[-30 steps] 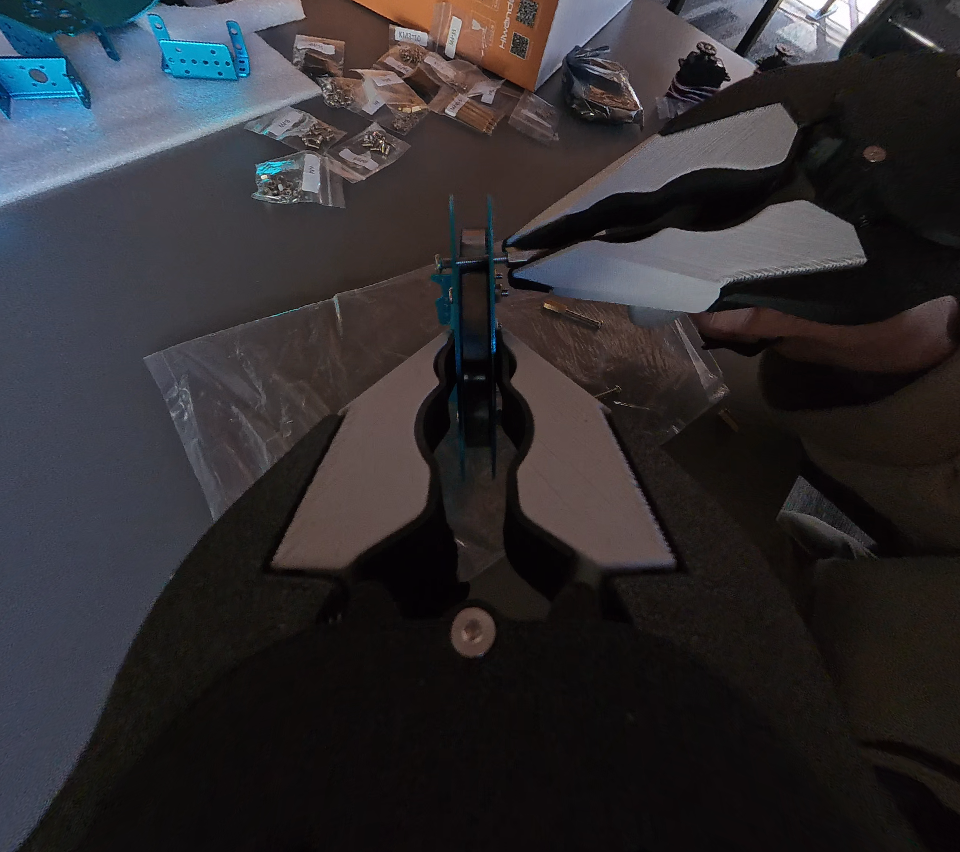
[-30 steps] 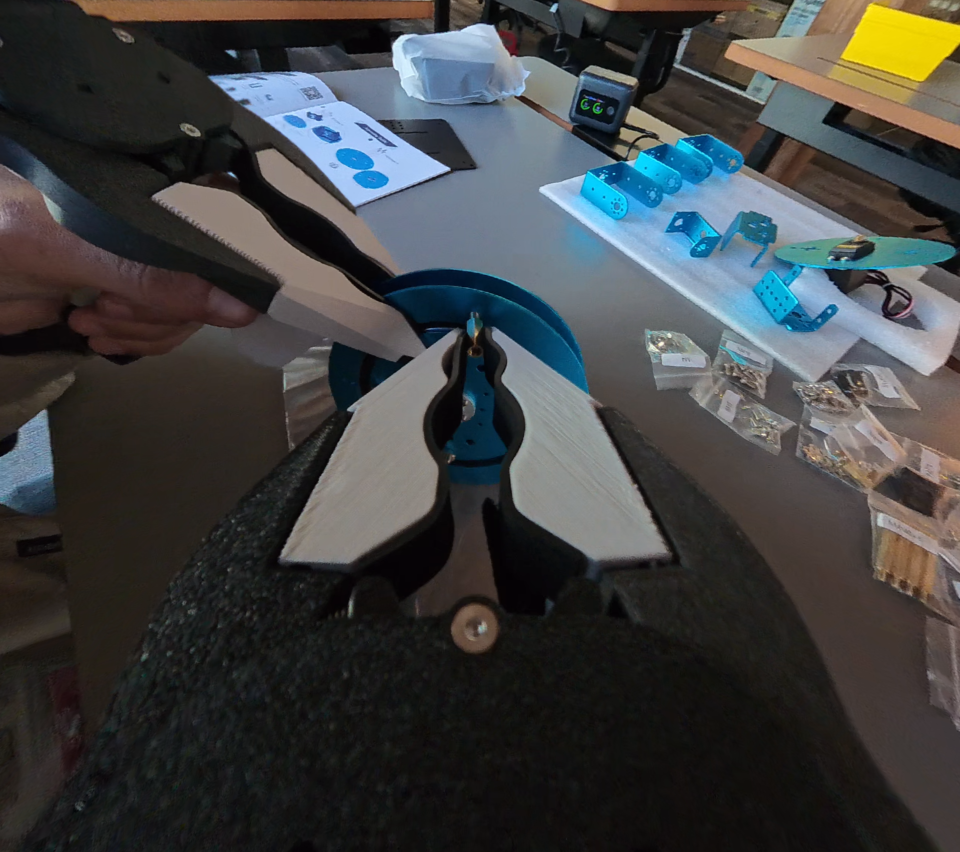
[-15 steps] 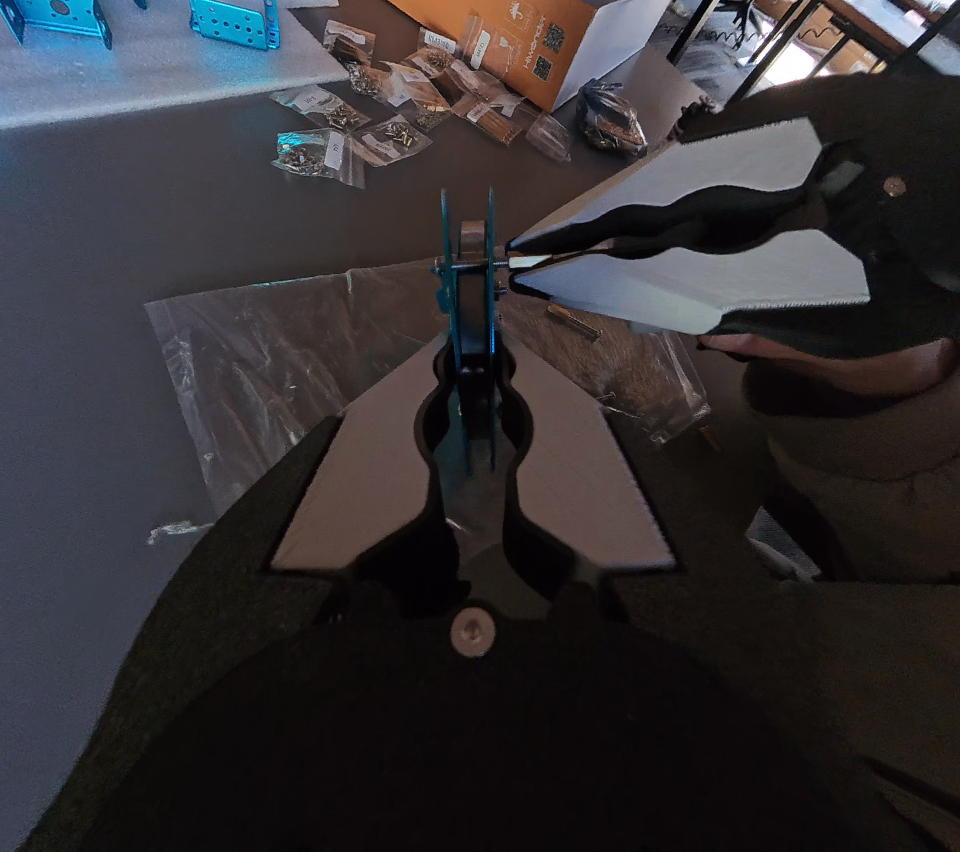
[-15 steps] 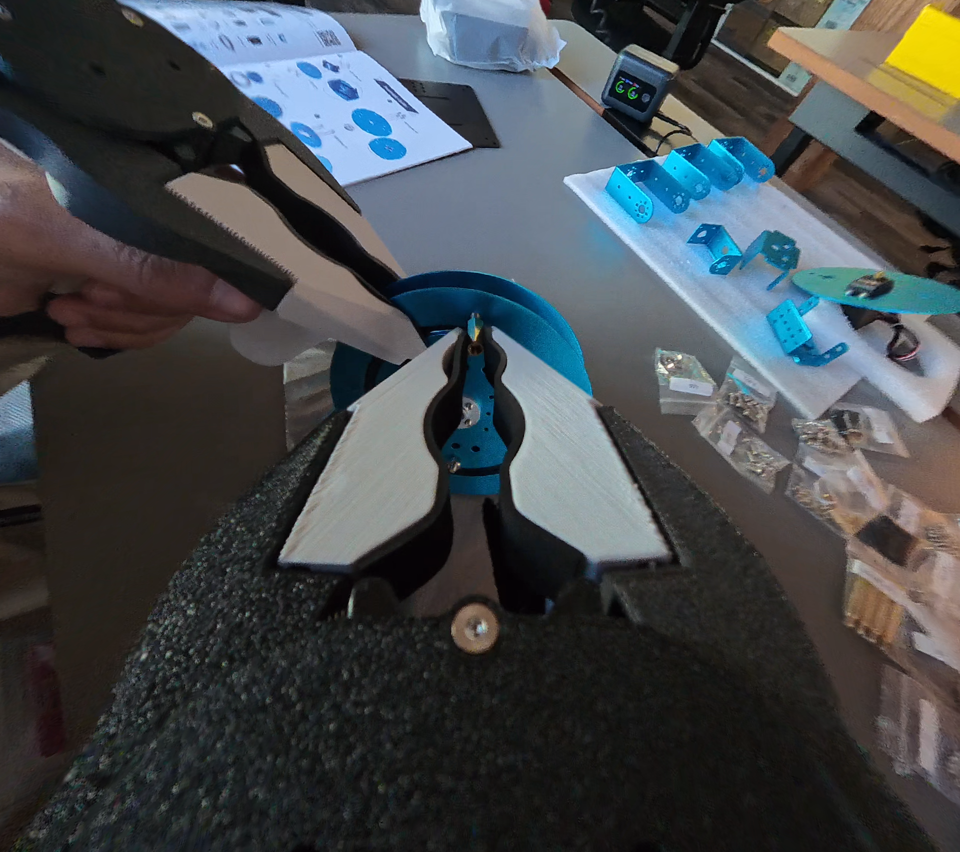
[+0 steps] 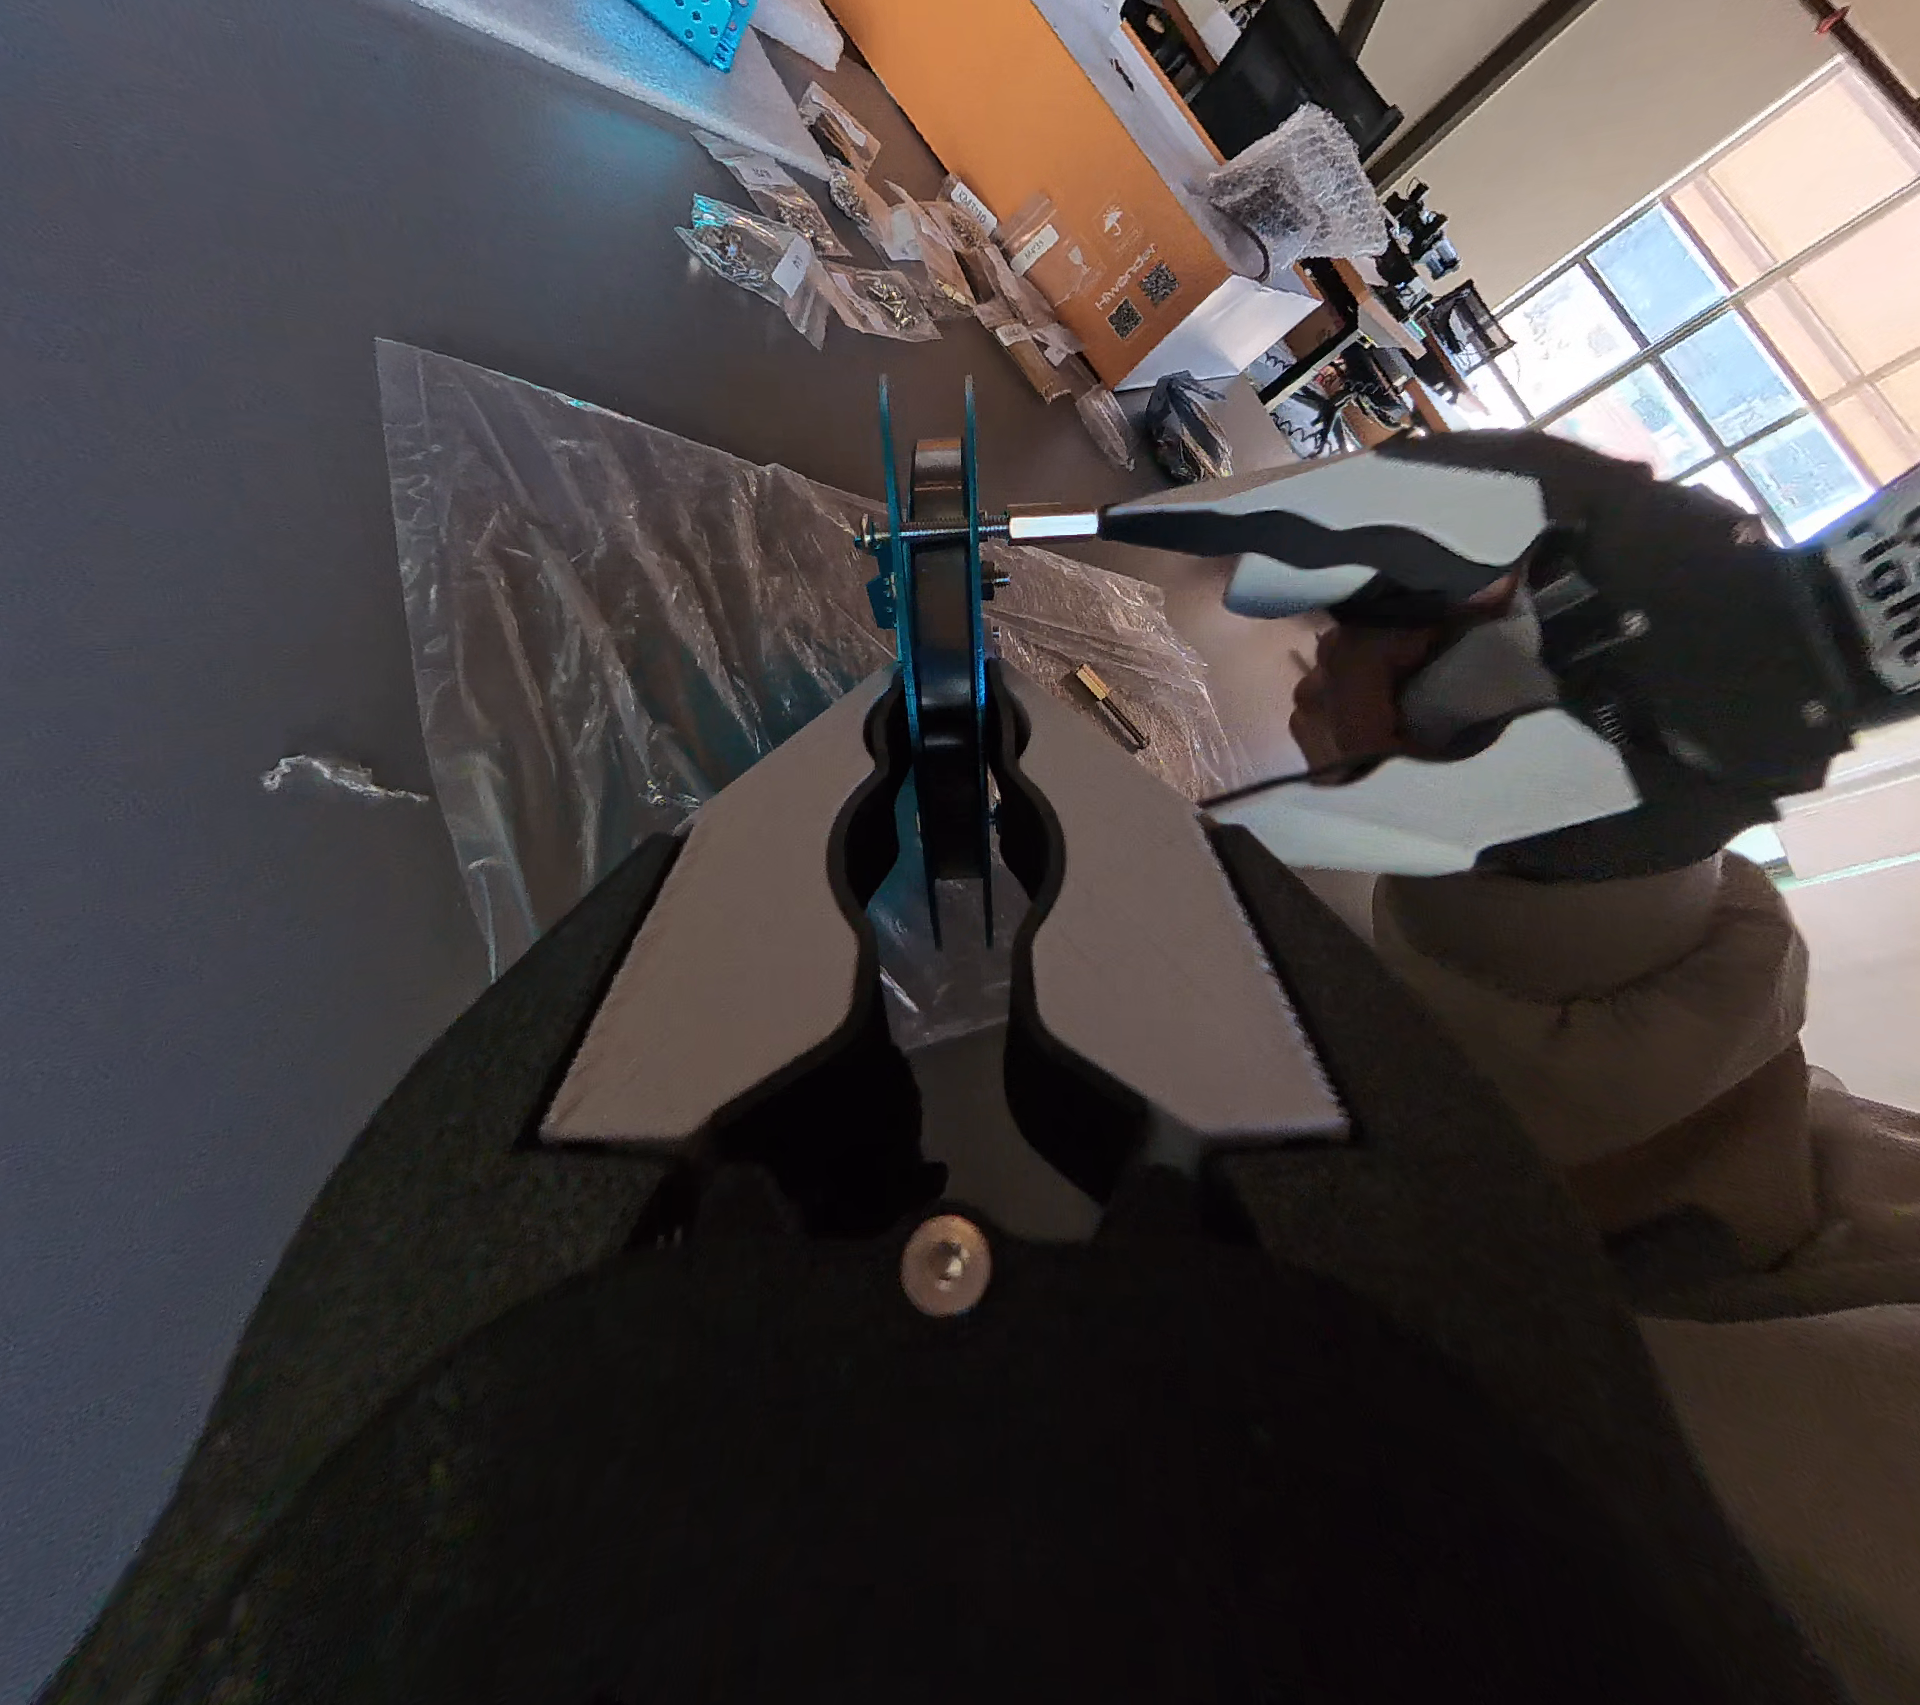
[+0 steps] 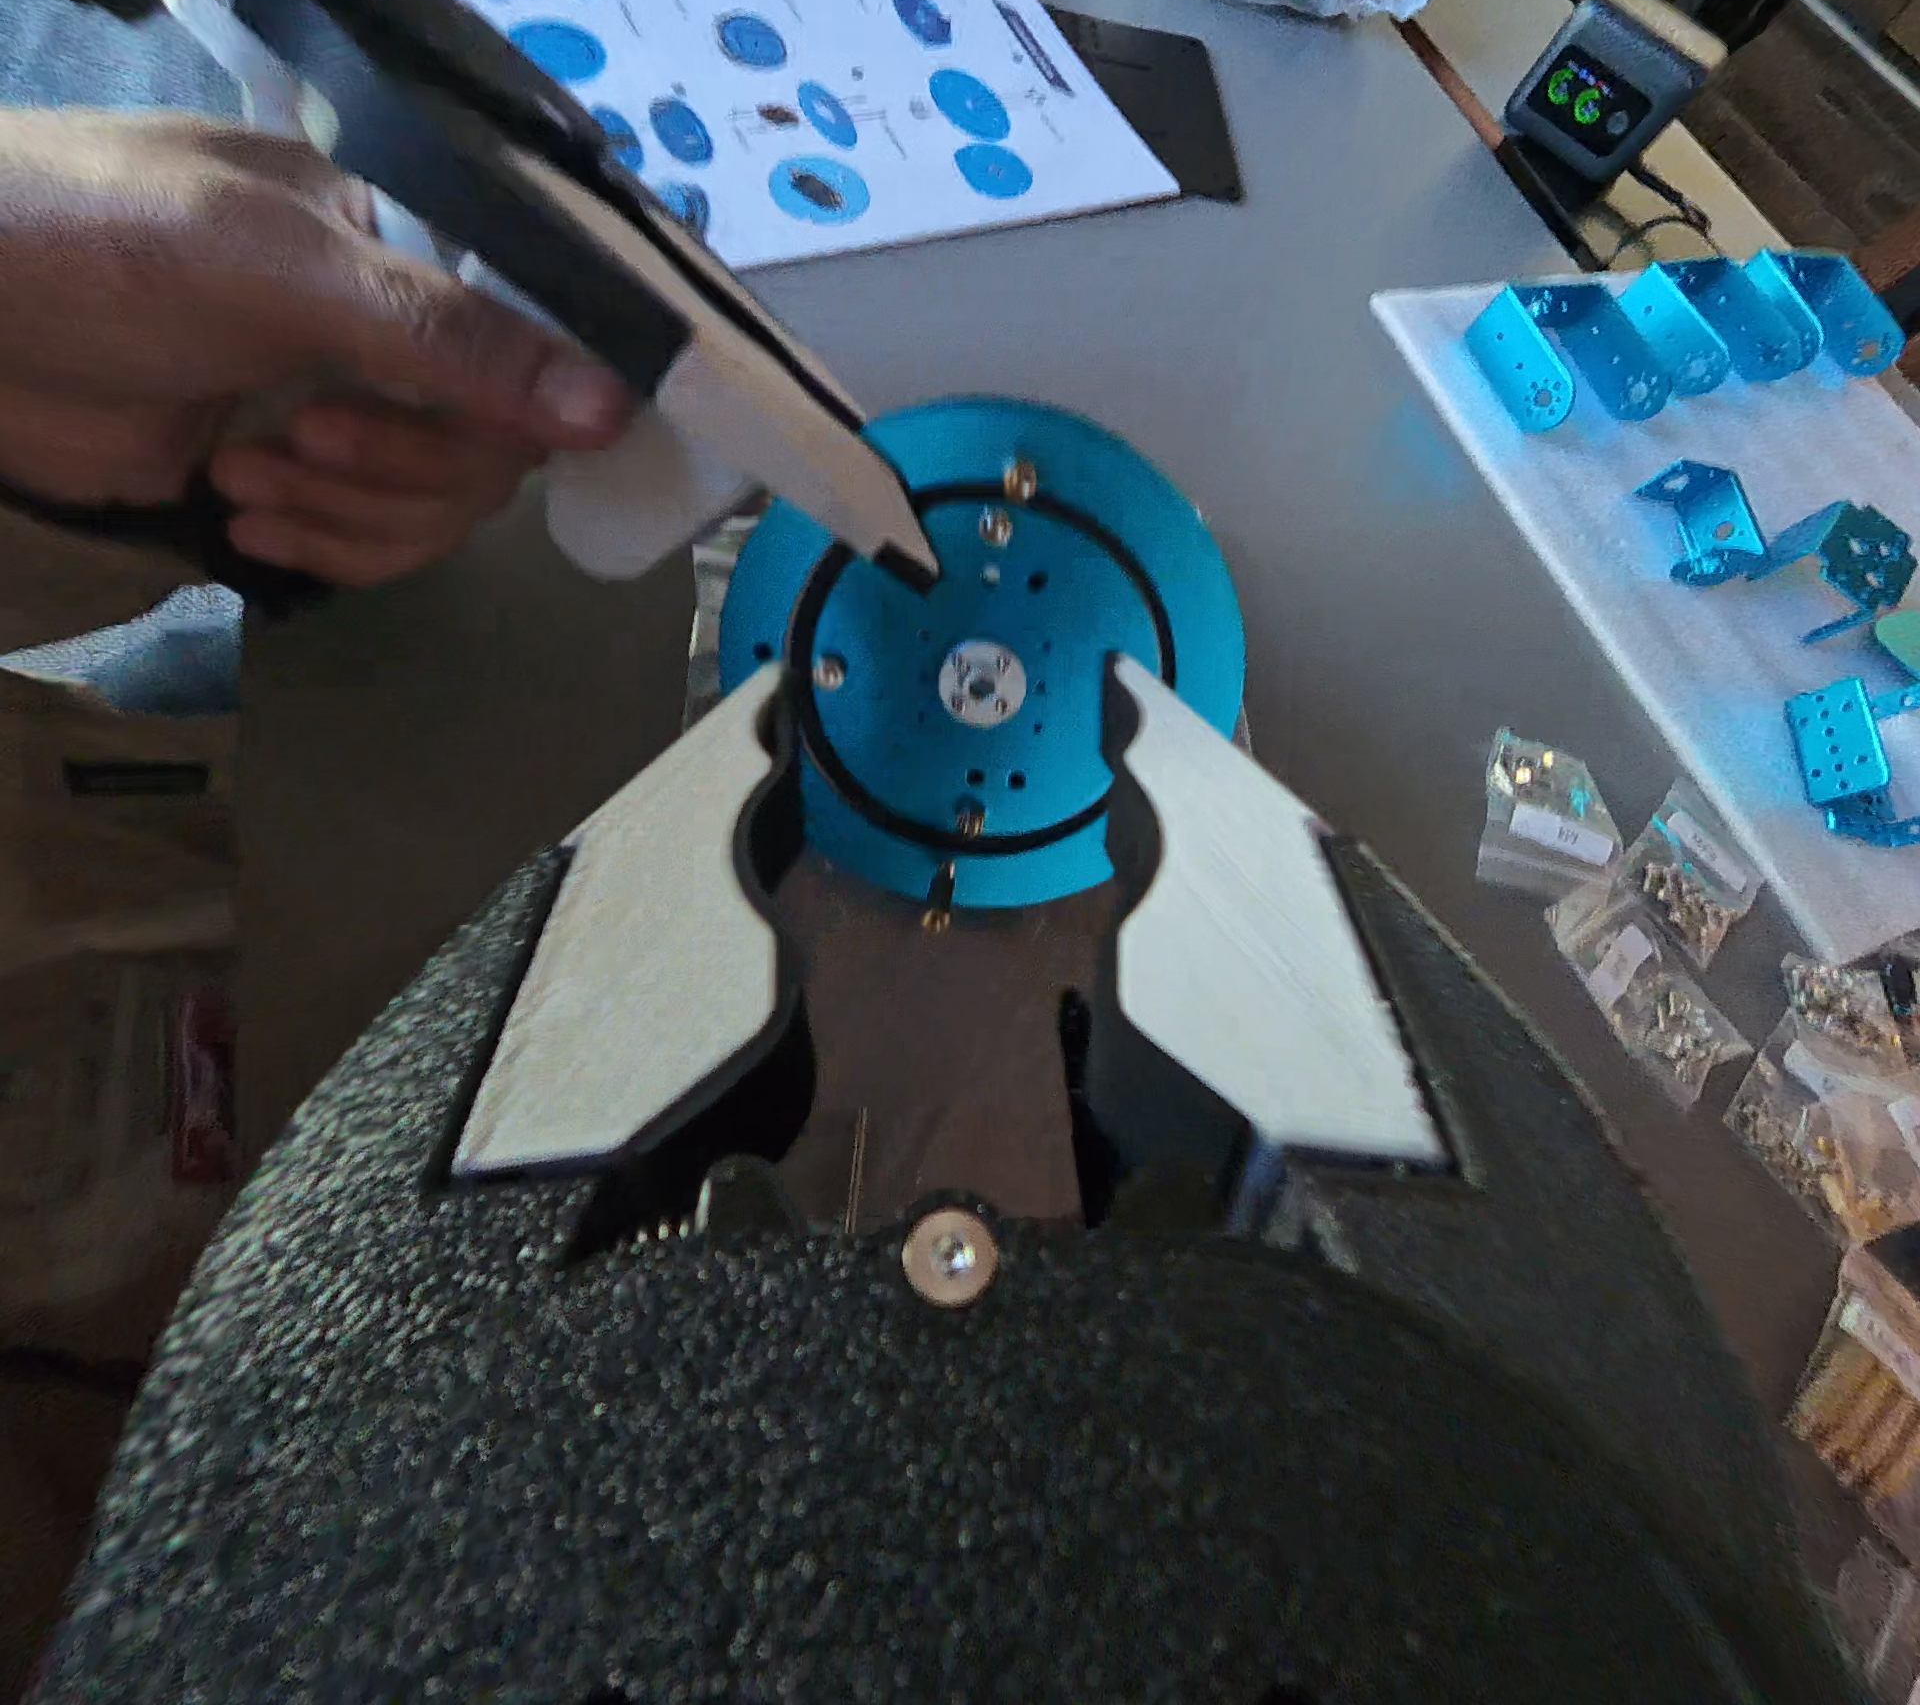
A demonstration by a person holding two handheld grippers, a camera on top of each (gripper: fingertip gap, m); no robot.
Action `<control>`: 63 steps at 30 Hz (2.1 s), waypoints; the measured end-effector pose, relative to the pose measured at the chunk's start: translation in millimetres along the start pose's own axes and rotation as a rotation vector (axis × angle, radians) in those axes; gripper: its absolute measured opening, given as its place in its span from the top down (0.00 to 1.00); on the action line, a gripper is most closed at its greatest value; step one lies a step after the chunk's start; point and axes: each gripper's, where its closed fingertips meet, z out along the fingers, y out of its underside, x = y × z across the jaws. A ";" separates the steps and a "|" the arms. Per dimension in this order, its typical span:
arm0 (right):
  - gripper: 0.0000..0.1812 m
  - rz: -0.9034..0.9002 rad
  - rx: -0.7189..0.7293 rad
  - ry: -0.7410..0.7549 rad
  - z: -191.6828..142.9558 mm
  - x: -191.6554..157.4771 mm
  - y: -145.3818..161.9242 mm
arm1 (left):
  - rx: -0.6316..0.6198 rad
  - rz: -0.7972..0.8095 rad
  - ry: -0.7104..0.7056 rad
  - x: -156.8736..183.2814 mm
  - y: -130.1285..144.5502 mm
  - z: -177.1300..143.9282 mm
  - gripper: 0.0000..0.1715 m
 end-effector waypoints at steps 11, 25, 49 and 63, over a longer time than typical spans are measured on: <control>0.53 0.219 0.080 0.021 6.1 23.0 28.9 | -0.018 0.104 -0.021 9.0 0.6 -1.0 0.94; 0.72 0.173 0.151 -0.724 -6.7 27.9 22.3 | -0.177 0.444 0.031 43.1 12.2 14.9 0.94; 0.87 0.172 0.213 -1.134 -18.9 7.4 20.1 | -0.425 1.149 0.382 53.9 -21.2 -30.6 0.89; 0.86 0.176 0.214 -1.141 -18.0 7.3 19.8 | -0.535 0.536 0.610 63.5 -6.7 1.3 0.85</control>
